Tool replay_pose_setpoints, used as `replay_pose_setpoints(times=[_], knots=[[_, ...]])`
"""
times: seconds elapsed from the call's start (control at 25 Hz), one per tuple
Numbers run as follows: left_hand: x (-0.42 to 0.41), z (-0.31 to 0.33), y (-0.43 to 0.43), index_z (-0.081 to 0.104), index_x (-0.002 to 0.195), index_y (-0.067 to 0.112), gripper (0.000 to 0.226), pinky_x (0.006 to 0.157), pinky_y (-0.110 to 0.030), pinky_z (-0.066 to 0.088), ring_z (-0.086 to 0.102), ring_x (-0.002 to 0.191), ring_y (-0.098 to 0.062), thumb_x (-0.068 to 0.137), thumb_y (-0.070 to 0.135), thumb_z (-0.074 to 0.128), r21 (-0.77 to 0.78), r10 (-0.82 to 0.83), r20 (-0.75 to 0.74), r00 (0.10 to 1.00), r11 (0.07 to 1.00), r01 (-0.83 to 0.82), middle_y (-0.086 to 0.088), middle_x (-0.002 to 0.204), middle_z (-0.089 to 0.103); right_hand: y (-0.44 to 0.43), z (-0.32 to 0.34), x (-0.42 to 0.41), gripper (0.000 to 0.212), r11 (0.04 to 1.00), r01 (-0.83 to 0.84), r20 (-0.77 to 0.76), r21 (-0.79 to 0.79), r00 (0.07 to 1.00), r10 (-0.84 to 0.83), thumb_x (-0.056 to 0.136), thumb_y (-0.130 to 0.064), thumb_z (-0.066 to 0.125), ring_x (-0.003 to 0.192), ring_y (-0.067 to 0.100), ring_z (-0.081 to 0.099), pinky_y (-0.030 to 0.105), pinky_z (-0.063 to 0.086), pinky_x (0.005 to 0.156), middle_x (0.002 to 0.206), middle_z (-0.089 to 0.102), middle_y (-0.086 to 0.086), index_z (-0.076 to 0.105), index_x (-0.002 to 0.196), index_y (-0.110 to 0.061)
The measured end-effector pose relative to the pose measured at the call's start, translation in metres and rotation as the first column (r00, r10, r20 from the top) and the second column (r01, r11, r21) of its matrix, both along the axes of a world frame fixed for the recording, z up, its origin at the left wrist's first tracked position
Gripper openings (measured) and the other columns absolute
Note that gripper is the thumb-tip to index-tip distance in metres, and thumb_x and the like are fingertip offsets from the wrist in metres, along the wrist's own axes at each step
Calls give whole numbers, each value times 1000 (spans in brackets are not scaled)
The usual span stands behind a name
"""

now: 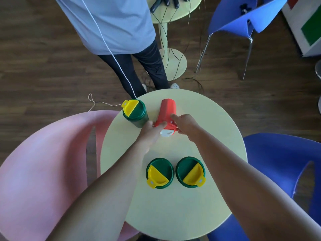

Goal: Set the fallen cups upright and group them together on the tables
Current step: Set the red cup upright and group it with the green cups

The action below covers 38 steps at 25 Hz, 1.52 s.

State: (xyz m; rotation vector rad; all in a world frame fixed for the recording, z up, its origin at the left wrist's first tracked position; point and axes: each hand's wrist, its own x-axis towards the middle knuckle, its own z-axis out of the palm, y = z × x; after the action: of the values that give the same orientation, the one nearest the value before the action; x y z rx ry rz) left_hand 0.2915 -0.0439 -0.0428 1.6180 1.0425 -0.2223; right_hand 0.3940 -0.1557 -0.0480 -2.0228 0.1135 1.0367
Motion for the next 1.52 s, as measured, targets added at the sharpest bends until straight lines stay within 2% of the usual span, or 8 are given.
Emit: replay_pose_setpoints(times=[0.2, 0.36, 0.52, 0.8, 0.96, 1.2, 1.32, 1.52], knots=[[10, 32, -9, 56, 130, 20, 51, 95, -26, 39, 52, 107, -15, 84, 36, 72, 394, -278, 102, 955, 893, 218, -4, 124, 49, -17, 23, -13, 54, 975, 185, -275, 121, 950, -146, 97, -50, 42, 87, 29, 70, 38, 60, 81, 103, 72, 22, 64, 103, -1], [18, 61, -18, 56, 130, 27, 46, 88, -24, 37, 49, 106, -14, 86, 32, 71, 414, -492, 46, 870, 802, 431, 0, 123, 48, -37, 40, -25, 61, 972, 182, -429, 147, 897, -103, 101, -45, 27, 101, 31, 71, 40, 56, 91, 108, 74, 23, 64, 104, 3], [18, 64, -17, 49, 132, 30, 49, 91, -32, 44, 53, 118, -25, 89, 19, 69, 371, -648, -50, 760, 694, 617, -2, 133, 57, -54, 44, -32, 71, 999, -10, -320, 41, 947, 23, 101, -52, 19, 98, 24, 63, 39, 47, 95, 102, 79, 10, 71, 110, -4], [26, 60, -26, 36, 138, 28, 55, 99, -37, 43, 50, 126, -31, 92, 19, 66, 358, -825, -224, 519, 426, 831, -9, 144, 49, -87, 45, -44, 35, 992, -118, -149, -43, 983, 111, 102, -30, 40, 119, 29, 57, 43, 50, 101, 125, 64, 8, 59, 128, -17], [25, 56, -25, 37, 136, 24, 61, 92, -37, 46, 52, 120, -27, 86, 25, 73, 399, -785, -165, 596, 500, 769, -8, 140, 52, -95, 40, -46, 50, 992, -27, 22, 121, 999, 25, 98, -8, 44, 127, 39, 54, 51, 49, 103, 132, 64, 11, 48, 143, -30], [25, 43, -30, 56, 120, 19, 42, 81, -33, 47, 60, 97, -22, 85, 37, 71, 412, -511, -57, 858, 771, 486, -1, 109, 66, -104, 31, -38, 27, 987, 99, 102, 128, 988, -112, 88, -36, 57, 91, 24, 60, 55, 51, 98, 85, 63, 2, 65, 99, -13], [28, 44, -34, 63, 109, 25, 28, 84, -42, 58, 69, 91, -25, 84, 32, 71, 323, -513, 6, 858, 813, 484, -1, 98, 72, -104, 30, -38, 32, 986, 128, 124, 103, 982, -140, 85, -46, 61, 93, 26, 67, 52, 55, 93, 89, 68, 8, 58, 94, -16], [33, 50, -36, 70, 112, 24, 23, 86, -43, 59, 70, 93, -22, 89, 23, 68, 360, -613, -7, 790, 736, 574, -2, 102, 76, -116, 32, -42, 40, 973, 141, 53, 185, 987, -154, 89, -36, 64, 80, 23, 71, 39, 62, 83, 100, 74, 18, 61, 127, -23]])
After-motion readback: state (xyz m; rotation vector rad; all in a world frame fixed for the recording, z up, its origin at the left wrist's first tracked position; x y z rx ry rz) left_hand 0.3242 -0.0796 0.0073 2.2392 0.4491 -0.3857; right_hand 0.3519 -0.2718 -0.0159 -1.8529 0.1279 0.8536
